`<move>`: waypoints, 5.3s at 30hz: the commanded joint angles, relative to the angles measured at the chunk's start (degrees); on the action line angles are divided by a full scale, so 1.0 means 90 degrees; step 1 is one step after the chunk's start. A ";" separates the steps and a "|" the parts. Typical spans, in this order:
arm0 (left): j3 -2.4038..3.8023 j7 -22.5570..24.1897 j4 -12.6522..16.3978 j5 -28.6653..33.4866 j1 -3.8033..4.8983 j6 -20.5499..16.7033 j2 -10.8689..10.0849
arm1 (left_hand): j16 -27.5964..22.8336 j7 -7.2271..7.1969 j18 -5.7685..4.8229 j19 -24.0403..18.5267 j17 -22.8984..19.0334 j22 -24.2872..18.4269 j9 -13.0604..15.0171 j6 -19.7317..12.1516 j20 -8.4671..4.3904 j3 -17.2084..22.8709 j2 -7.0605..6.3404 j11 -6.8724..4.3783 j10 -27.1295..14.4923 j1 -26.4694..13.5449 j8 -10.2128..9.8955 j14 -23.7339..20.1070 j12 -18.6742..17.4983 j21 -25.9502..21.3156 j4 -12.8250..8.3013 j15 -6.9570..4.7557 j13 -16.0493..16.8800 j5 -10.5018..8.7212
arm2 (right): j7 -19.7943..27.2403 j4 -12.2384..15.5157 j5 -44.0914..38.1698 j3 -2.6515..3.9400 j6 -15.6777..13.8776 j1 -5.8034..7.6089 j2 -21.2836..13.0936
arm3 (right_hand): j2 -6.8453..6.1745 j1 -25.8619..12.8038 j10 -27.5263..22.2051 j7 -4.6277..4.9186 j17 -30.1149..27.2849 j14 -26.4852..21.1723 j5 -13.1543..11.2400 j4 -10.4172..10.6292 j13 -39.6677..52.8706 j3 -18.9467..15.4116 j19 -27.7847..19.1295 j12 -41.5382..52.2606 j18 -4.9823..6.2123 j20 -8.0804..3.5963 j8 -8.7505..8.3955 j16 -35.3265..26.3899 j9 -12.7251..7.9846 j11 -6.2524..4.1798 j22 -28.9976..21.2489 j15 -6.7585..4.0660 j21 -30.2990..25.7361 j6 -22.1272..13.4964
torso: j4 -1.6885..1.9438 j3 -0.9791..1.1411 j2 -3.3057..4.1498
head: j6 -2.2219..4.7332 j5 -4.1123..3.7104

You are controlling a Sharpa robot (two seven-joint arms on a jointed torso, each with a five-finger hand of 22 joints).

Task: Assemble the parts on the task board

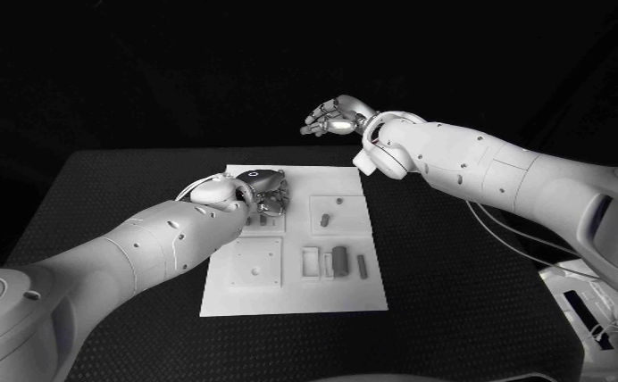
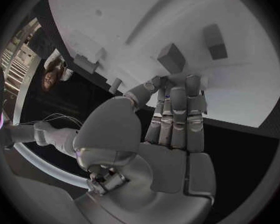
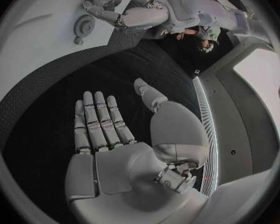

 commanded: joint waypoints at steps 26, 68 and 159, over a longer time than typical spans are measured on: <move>-0.0040 -0.0252 -0.0074 -0.0145 -0.0068 -0.0410 -0.0007 | 0.0052 -0.0201 0.0307 0.0347 -0.0027 0.0137 0.0069 0.0497 -0.0192 0.0331 0.0184 -0.0239 0.0538 0.0202 0.0309 0.0391 0.0345 0.0121 0.0001 -0.0234 0.0238 -0.0007 | 0.0077 0.0020 0.0017 0.0003 0.0026 0.0001 0.0002 | 0.0018 0.0031 0.0049 0.0339 -0.0020 -0.0047 -0.0012 0.0001 0.0005 -0.0038 0.0056 -0.0047 -0.0085 0.0003 0.0027 -0.0005 -0.0013 0.0014 0.0023 -0.0018 -0.0056 -0.0056 | 0.0003 -0.0001 0.0000 | -0.0009 -0.0017; 0.0439 -0.0050 0.0554 0.1556 0.0082 -0.0465 -0.0627 | 0.0065 -0.0246 0.0268 0.0575 -0.0003 0.0131 0.0108 0.0587 -0.0318 0.0388 0.0251 -0.0337 0.0744 0.0134 0.0368 0.0627 0.0369 0.0196 0.0009 -0.0333 0.0416 0.0006 | 0.0081 0.0081 0.0020 0.0003 0.0017 0.0001 -0.0135 | 0.0013 0.0030 0.0059 0.0340 -0.0035 -0.0048 -0.0012 0.0004 0.0006 -0.0043 0.0062 -0.0065 -0.0088 0.0000 0.0033 0.0002 -0.0020 0.0014 0.0042 -0.0018 -0.0077 -0.0057 | 0.0005 -0.0001 -0.0005 | 0.0084 0.0120; 0.0460 -0.0341 0.0165 0.2147 0.0054 0.0619 -0.0895 | 0.0008 -0.0236 0.0244 0.0569 -0.0007 0.0125 0.0139 0.0553 -0.0339 0.0413 0.0313 -0.0338 0.0761 0.0081 0.0369 0.0636 0.0288 0.0147 -0.0005 -0.0334 0.0506 0.0007 | 0.0083 0.0071 0.0023 0.0003 0.0006 0.0000 -0.0169 | 0.0013 0.0041 0.0080 0.0343 -0.0067 -0.0051 -0.0011 0.0004 0.0006 -0.0048 0.0080 -0.0103 -0.0095 -0.0007 0.0043 0.0018 -0.0035 0.0016 0.0087 -0.0016 -0.0125 -0.0061 | 0.0000 0.0000 -0.0001 | 0.0028 0.0111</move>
